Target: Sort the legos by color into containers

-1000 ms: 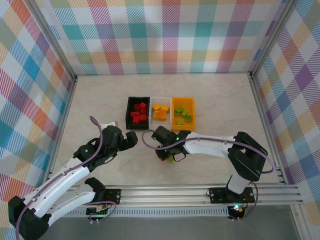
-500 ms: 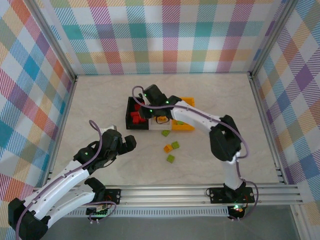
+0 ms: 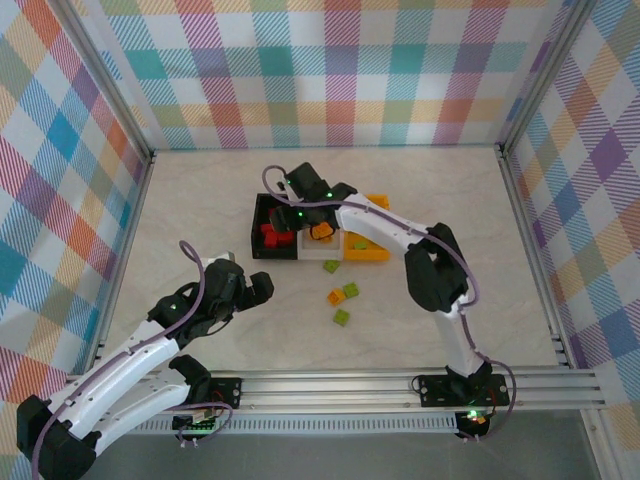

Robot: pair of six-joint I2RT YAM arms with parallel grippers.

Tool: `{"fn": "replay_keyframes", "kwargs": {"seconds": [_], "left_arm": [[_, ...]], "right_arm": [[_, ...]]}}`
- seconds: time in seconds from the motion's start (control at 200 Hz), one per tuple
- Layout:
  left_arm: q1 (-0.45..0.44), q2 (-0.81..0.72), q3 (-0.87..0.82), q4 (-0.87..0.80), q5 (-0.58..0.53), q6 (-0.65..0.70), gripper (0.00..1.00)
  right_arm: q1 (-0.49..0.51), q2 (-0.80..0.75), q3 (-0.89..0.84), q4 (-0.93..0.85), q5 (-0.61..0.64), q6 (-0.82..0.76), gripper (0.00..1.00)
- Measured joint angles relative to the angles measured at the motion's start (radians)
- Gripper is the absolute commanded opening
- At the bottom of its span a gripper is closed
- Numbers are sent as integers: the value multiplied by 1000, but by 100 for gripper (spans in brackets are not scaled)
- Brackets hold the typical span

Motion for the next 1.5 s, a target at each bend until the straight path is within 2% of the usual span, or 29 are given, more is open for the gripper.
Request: {"fn": "replay_keyframes", "kwargs": {"seconds": [0.365,0.47,0.6,0.75,0.975,1.1,1.345,1.5], "left_arm": [[0,90,0,61,35,7,100],[0,105,0,82,44,7,100],[0,117,0,90,45,7,100],[0,117,0,101,45,7,100],[0,110,-7,108,45,7,100],[0,104,-8,107,45,7,100],[0,103,-13,108,45,7,100],[0,112,-13,108,45,8,100]], "right_arm": [[2,-494,-611,108,30,63,71],[21,-555,-772,111,33,87,72],[119,-554,-898,89,49,113,72],[205,-540,-941,87,71,140,74],[237,-477,-942,106,140,155,69],[243,-463,-940,105,171,163,61],[246,-461,-938,90,214,161,34],[243,-488,-938,87,220,158,30]]}}
